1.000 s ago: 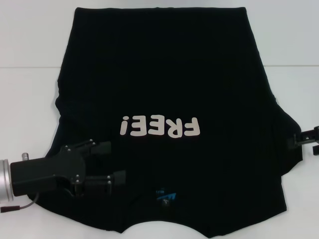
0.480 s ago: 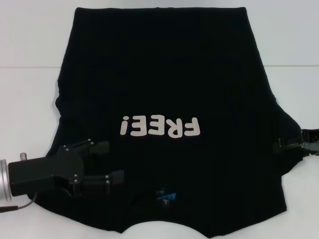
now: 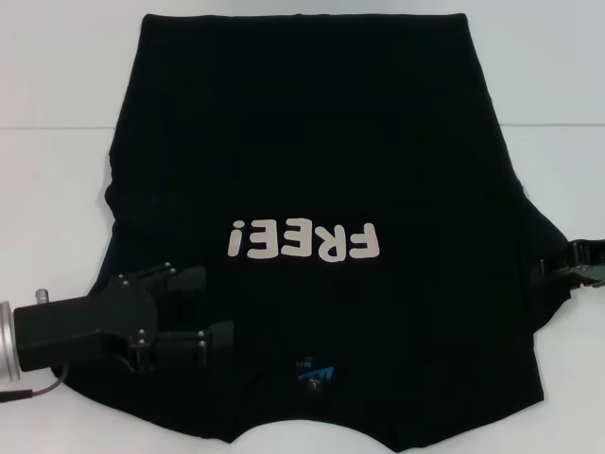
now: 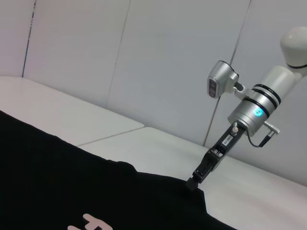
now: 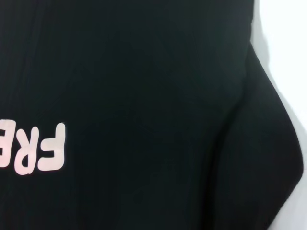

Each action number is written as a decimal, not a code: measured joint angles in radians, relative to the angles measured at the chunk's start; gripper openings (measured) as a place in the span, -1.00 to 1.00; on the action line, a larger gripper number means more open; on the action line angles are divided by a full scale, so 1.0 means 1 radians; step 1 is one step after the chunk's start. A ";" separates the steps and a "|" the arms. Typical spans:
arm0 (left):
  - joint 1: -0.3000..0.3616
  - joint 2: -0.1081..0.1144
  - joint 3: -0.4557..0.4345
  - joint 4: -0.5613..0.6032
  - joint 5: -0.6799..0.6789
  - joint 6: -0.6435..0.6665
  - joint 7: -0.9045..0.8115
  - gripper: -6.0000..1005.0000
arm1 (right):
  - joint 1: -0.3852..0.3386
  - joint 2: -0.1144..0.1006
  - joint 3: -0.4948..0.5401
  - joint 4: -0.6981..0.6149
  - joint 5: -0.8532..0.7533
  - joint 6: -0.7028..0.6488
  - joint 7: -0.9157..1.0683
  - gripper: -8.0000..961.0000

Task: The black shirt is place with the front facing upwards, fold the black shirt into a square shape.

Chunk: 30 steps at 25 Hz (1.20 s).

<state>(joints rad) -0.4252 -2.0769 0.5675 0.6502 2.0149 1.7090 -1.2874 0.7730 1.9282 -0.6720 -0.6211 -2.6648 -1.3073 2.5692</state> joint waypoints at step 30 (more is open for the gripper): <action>-0.005 0.002 0.000 -0.001 0.002 0.002 -0.006 0.85 | -0.070 -0.028 0.040 -0.150 -0.007 -0.063 -0.010 -0.90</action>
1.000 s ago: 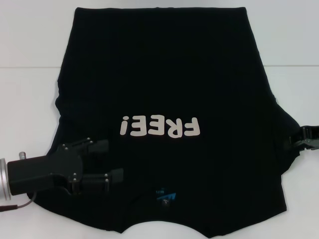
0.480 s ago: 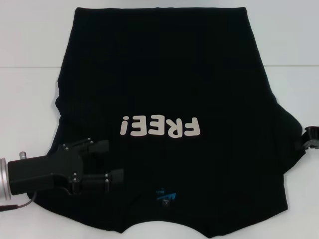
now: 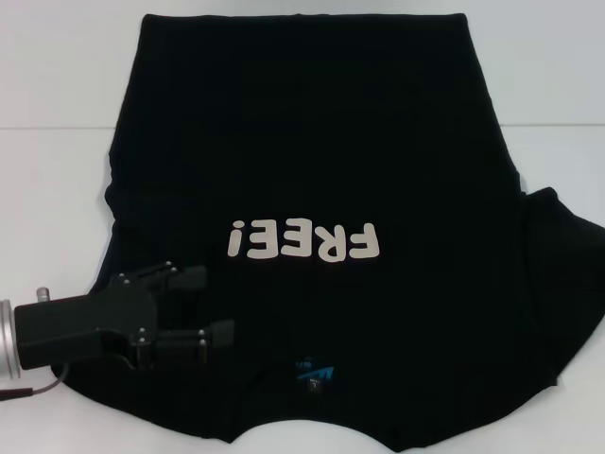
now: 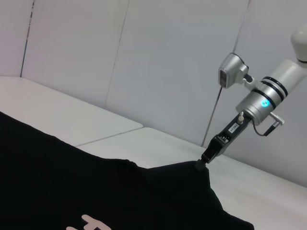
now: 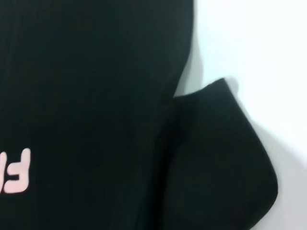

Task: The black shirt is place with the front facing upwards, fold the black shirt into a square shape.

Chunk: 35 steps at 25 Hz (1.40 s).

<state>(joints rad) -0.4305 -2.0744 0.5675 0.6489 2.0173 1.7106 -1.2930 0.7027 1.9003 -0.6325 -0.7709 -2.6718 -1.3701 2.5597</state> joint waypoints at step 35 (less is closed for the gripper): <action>0.012 0.002 -0.023 0.001 -0.007 0.008 -0.011 0.82 | 0.230 0.110 -0.255 -0.042 0.009 -0.062 -0.069 -0.63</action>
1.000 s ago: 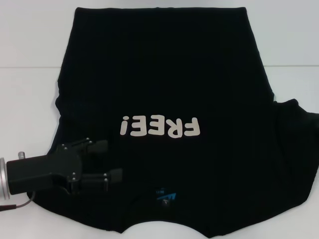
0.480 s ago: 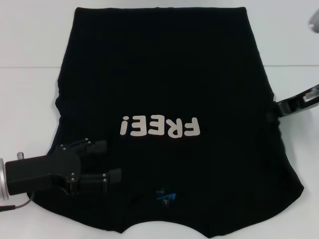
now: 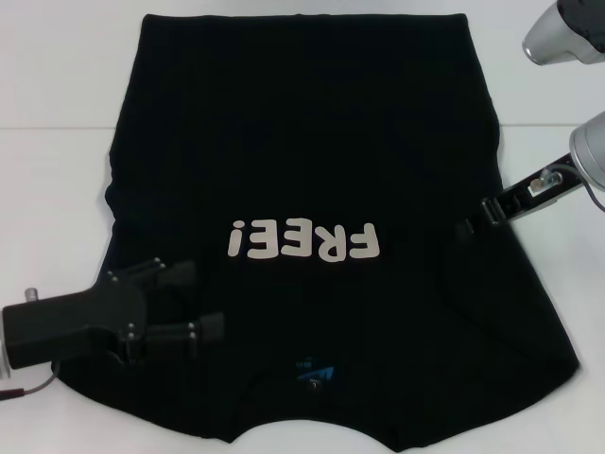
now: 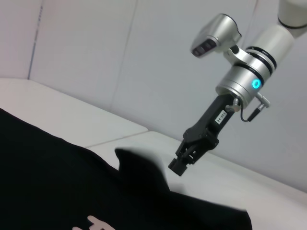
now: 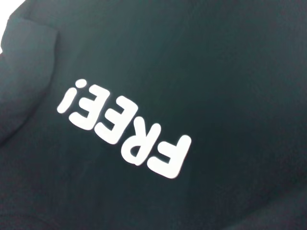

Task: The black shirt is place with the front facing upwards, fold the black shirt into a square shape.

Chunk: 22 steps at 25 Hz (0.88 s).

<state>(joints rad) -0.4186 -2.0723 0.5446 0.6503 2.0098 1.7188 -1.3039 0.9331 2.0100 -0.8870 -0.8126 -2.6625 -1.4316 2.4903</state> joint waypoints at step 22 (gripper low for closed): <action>-0.028 0.158 -0.099 0.177 0.283 0.031 -0.945 0.80 | -0.401 0.081 0.088 0.137 0.644 -0.062 -1.144 0.51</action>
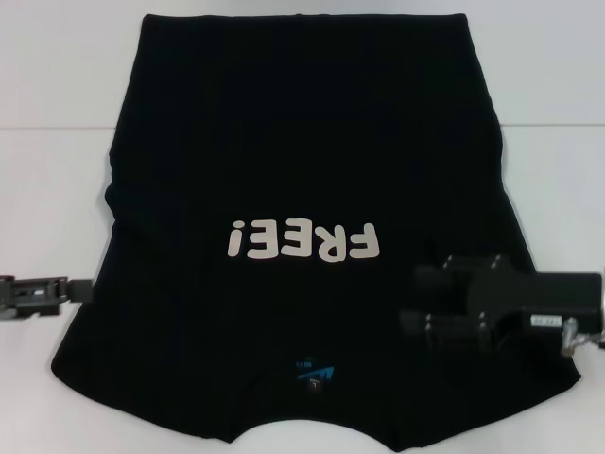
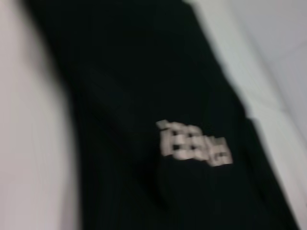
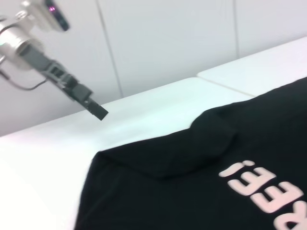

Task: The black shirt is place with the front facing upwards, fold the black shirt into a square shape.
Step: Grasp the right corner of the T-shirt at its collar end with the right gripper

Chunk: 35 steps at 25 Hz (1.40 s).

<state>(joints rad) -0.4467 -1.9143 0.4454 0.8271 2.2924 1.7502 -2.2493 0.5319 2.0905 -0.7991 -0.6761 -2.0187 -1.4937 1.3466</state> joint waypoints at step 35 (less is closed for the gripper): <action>-0.118 -0.017 0.053 -0.118 0.301 -0.171 -0.173 0.77 | 0.006 -0.003 -0.011 0.095 -0.002 -0.001 -0.166 0.53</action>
<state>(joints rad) -0.5651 -1.9312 0.4985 0.7094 2.5931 1.5790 -2.4227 0.5382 2.0877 -0.8097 -0.5813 -2.0206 -1.4949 1.1808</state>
